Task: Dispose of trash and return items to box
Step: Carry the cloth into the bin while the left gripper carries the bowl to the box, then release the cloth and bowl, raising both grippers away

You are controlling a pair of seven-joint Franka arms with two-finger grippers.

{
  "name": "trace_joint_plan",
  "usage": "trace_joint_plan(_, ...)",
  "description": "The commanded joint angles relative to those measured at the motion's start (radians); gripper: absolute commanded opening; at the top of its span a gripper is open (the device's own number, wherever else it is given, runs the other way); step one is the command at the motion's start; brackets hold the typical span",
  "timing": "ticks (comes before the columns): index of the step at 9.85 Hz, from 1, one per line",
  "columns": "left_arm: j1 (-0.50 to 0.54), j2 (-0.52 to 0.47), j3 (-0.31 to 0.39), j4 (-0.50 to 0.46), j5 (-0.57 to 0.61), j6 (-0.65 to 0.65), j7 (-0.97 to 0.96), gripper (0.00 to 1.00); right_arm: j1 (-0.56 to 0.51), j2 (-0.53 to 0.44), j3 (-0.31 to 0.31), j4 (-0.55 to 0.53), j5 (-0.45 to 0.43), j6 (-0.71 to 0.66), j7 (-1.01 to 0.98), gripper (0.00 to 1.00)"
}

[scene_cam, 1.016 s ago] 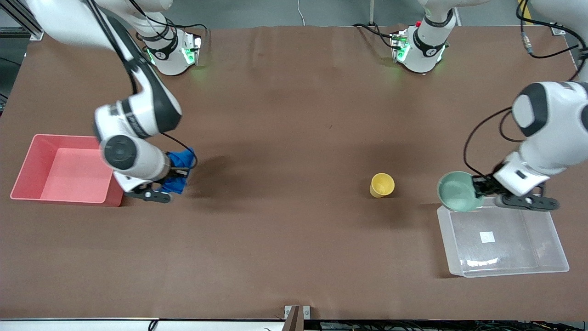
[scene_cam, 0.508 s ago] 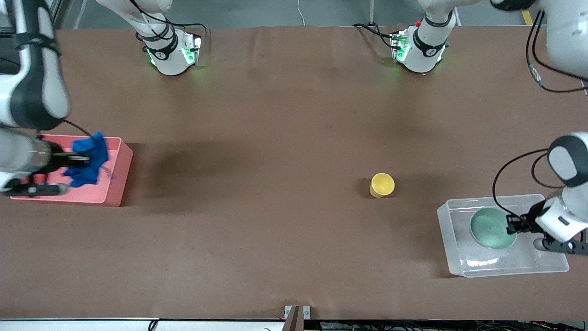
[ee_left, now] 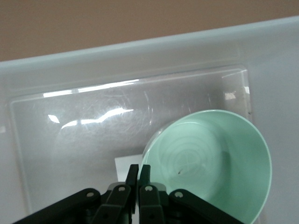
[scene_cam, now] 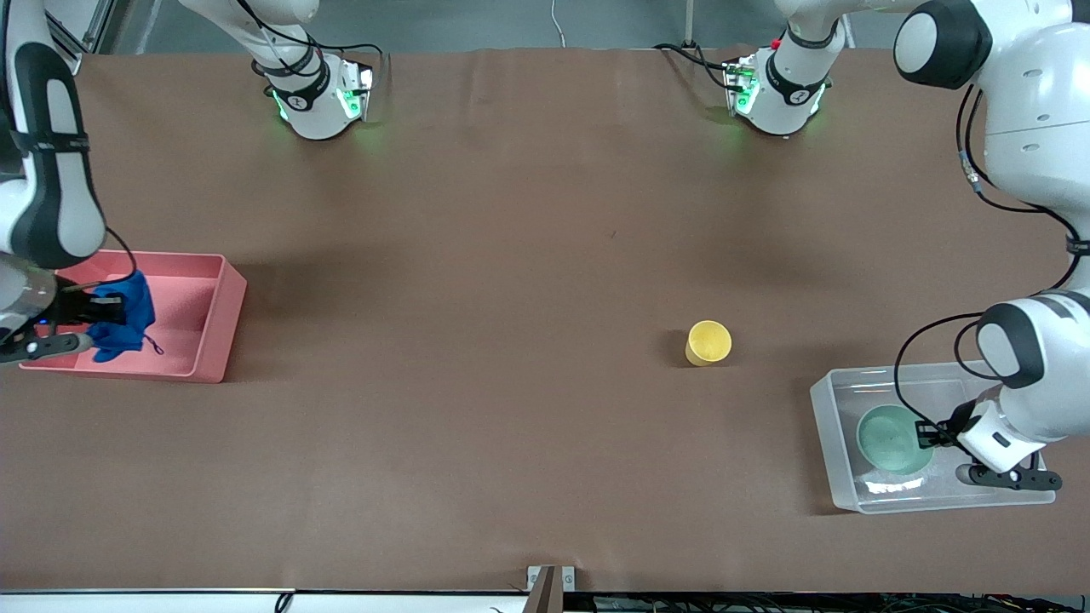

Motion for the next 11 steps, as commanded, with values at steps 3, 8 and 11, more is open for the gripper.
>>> trace_joint_plan(3,-0.008,0.007,0.003,0.007,0.012,0.027,-0.035,0.88,-0.006,-0.007,0.006,-0.166,0.027,0.219,-0.017,0.94)
trace_joint_plan(8,-0.056,-0.337,-0.031,-0.128,0.012,-0.18,-0.042,0.99,0.071,-0.226,0.02,-0.06,0.028,-0.089,0.313,1.0)
trace_joint_plan(11,-0.054,-0.589,-0.123,-0.449,0.012,-0.169,-0.134,0.99,0.095,-0.287,0.098,0.227,0.027,-0.439,0.546,1.0)
